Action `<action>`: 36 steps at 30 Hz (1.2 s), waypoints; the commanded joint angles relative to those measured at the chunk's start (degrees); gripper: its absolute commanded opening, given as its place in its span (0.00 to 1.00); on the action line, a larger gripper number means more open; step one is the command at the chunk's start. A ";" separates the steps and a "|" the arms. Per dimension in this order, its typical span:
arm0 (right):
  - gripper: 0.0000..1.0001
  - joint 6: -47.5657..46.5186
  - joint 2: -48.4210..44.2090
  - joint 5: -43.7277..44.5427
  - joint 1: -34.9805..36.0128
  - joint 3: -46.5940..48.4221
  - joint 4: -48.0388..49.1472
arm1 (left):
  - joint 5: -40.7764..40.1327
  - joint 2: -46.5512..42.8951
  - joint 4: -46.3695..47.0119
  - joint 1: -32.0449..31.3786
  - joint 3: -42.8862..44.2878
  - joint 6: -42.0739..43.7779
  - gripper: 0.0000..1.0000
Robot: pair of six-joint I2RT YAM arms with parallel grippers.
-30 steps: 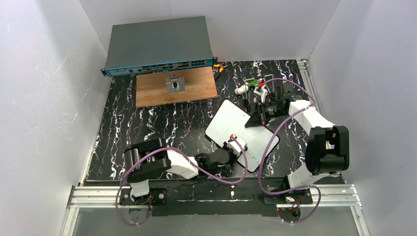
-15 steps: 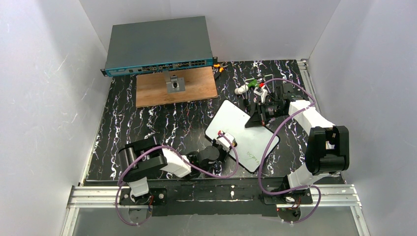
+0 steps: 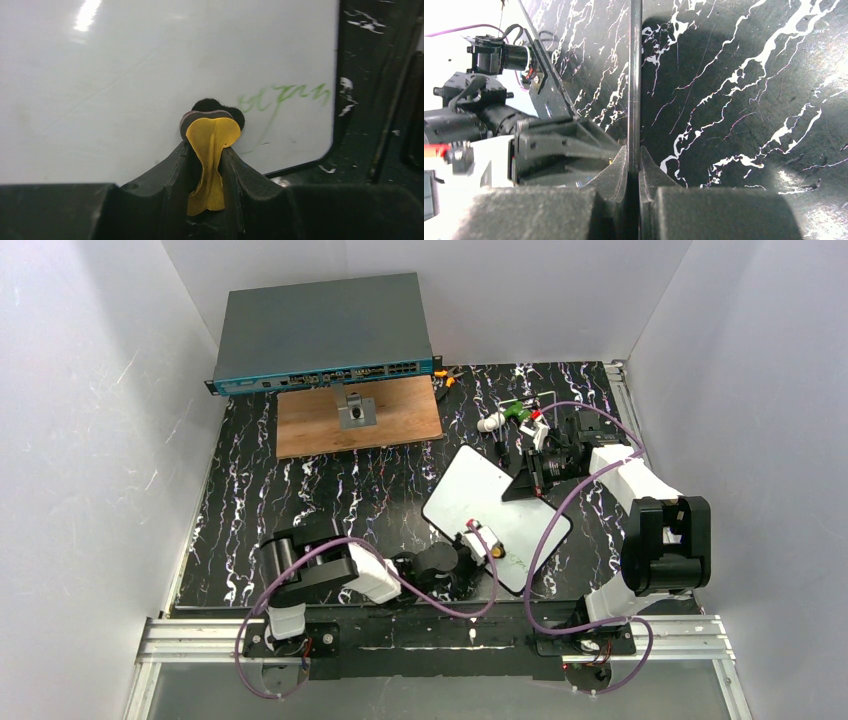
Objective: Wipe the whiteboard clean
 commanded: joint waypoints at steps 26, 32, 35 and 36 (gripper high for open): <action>0.01 1.18 -0.15 -7.33 0.74 0.42 0.09 | -2.15 1.61 7.50 2.84 0.96 -4.82 0.00; 0.01 1.14 0.11 -7.57 0.74 0.40 0.01 | 0.07 1.11 4.52 -0.76 4.84 -1.45 0.00; 0.01 1.17 -0.02 -7.70 0.74 0.40 0.01 | 0.01 1.10 4.86 -1.24 5.68 -1.50 0.00; 0.01 1.10 0.02 -7.71 0.74 0.38 0.03 | -0.66 0.91 5.23 -1.27 5.56 -1.43 0.00</action>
